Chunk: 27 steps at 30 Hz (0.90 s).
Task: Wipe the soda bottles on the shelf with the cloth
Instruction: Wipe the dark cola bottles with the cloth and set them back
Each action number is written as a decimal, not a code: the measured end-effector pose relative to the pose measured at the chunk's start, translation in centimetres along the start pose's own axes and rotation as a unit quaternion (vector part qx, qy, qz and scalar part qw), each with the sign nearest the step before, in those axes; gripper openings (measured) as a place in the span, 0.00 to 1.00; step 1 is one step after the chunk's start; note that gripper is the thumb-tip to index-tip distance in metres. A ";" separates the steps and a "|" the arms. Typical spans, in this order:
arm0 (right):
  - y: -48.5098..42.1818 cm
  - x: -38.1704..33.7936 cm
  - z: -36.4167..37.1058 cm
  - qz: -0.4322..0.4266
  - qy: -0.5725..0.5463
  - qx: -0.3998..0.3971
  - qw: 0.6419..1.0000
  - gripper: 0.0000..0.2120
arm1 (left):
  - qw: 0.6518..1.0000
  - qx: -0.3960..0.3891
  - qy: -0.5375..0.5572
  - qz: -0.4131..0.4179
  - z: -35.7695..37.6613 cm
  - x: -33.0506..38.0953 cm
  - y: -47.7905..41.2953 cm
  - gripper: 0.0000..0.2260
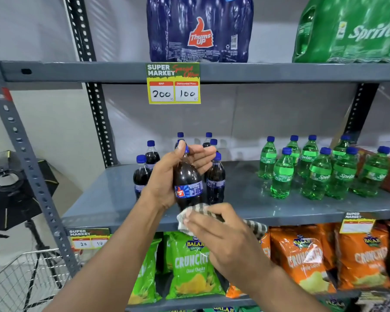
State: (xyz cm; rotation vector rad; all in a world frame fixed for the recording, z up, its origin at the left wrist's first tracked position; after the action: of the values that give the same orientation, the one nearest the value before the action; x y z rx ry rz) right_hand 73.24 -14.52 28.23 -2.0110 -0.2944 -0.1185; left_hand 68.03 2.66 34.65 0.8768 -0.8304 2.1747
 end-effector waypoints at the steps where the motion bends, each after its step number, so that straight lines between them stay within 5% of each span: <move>1: 0.4 0.1 0.3 -0.001 -0.002 -0.017 1.000 0.28 | 1.000 -0.003 -0.022 0.009 -0.2 0.2 -0.2 0.18; 7: 1.0 1.2 0.8 0.065 -0.041 -0.037 0.996 0.27 | 0.976 -0.032 -0.210 0.052 -1.7 0.3 -2.2 0.15; 14: 2.3 2.9 0.4 0.150 -0.070 0.025 0.986 0.27 | 0.902 0.059 -0.422 0.065 -3.8 0.0 -3.7 0.14; 19: 3.5 4.2 0.2 0.195 -0.043 0.066 0.978 0.24 | 0.861 0.105 -0.495 0.061 -5.6 -1.3 -4.8 0.14; 27: 5.1 6.1 0.0 0.241 -0.004 0.079 0.967 0.30 | 0.865 0.139 -0.479 0.054 -7.5 -2.1 -6.1 0.11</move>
State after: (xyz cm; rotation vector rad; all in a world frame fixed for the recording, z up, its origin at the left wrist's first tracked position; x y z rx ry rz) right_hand 80.41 -15.69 25.04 -1.8692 0.1794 0.2142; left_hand 71.10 11.12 30.67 2.1907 -1.0136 1.8982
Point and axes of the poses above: each hand's wrist, its own y-axis away from the middle knuckle, its own z-axis out of the palm, x = y × z, the point moved 1 cm from there along -y, towards the middle knuckle, and after that the axes turned 13 degrees about x, right-handed, at the moved point
